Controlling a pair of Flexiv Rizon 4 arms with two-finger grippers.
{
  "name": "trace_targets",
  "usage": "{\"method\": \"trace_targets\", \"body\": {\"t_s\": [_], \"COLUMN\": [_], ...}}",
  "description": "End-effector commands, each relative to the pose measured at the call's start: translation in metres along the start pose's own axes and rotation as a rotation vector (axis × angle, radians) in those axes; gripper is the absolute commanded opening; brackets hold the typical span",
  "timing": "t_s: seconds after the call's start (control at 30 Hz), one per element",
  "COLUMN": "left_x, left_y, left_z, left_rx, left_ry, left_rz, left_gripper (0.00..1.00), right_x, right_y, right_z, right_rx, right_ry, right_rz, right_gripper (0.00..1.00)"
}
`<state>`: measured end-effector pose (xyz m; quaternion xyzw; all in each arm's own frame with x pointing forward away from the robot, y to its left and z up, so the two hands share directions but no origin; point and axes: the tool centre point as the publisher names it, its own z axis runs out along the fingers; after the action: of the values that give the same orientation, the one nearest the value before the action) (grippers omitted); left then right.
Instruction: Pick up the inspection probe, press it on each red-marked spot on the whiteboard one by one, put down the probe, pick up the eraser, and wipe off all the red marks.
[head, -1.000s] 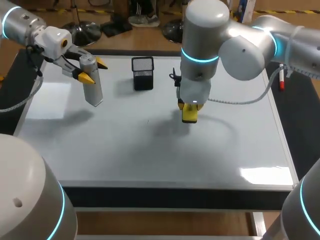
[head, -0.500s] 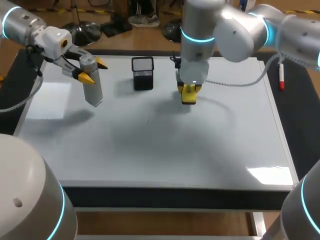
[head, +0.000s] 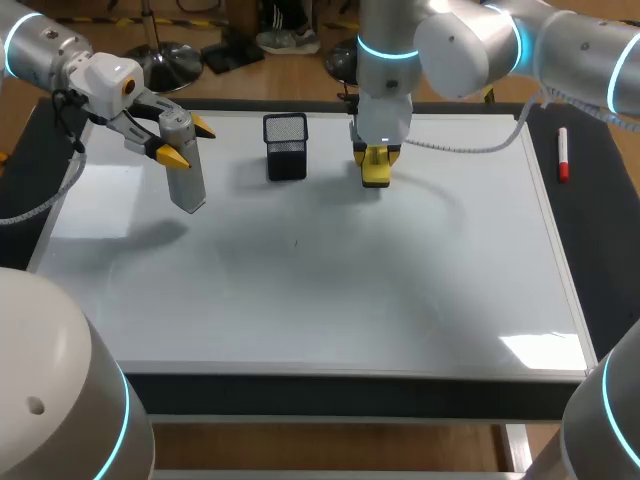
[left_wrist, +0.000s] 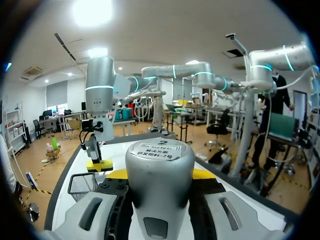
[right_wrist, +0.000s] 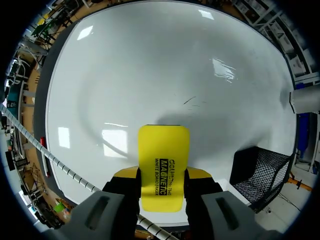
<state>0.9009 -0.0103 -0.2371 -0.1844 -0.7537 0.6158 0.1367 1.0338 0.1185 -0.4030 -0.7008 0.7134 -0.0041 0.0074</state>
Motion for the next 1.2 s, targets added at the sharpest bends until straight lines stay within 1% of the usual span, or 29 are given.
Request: {"method": "trace_targets", "body": {"t_s": [0.03, 0.3, 0.5, 0.97, 1.2], "left_x": [0.0, 0.0, 0.0, 0.0, 0.0], "left_y": [-0.001, -0.001, -0.001, -0.001, -0.001], "left_z": [-0.001, -0.001, -0.001, -0.001, -0.001], "left_rx": [-0.001, -0.001, -0.001, -0.001, -0.001], "left_ry": [0.001, 0.001, 0.001, 0.001, 0.001], "left_rz": [0.001, 0.001, 0.001, 0.001, 0.001], "left_gripper": [0.0, 0.0, 0.0, 0.0, 0.0], "right_x": [-0.003, -0.01, -0.014, -0.011, -0.013], "right_y": [-0.011, -0.018, -0.019, -0.017, -0.017], "right_z": [0.004, 0.01, 0.012, 0.022, 0.024], "right_rx": [-0.027, -0.036, -0.029, -0.031, -0.029], "right_ry": [0.008, 0.008, 0.017, 0.027, 0.037], "right_rz": [-0.003, -0.01, -0.029, 0.0, -0.002], "right_gripper": [0.0, 0.0, 0.0, 0.0, 0.0]}}
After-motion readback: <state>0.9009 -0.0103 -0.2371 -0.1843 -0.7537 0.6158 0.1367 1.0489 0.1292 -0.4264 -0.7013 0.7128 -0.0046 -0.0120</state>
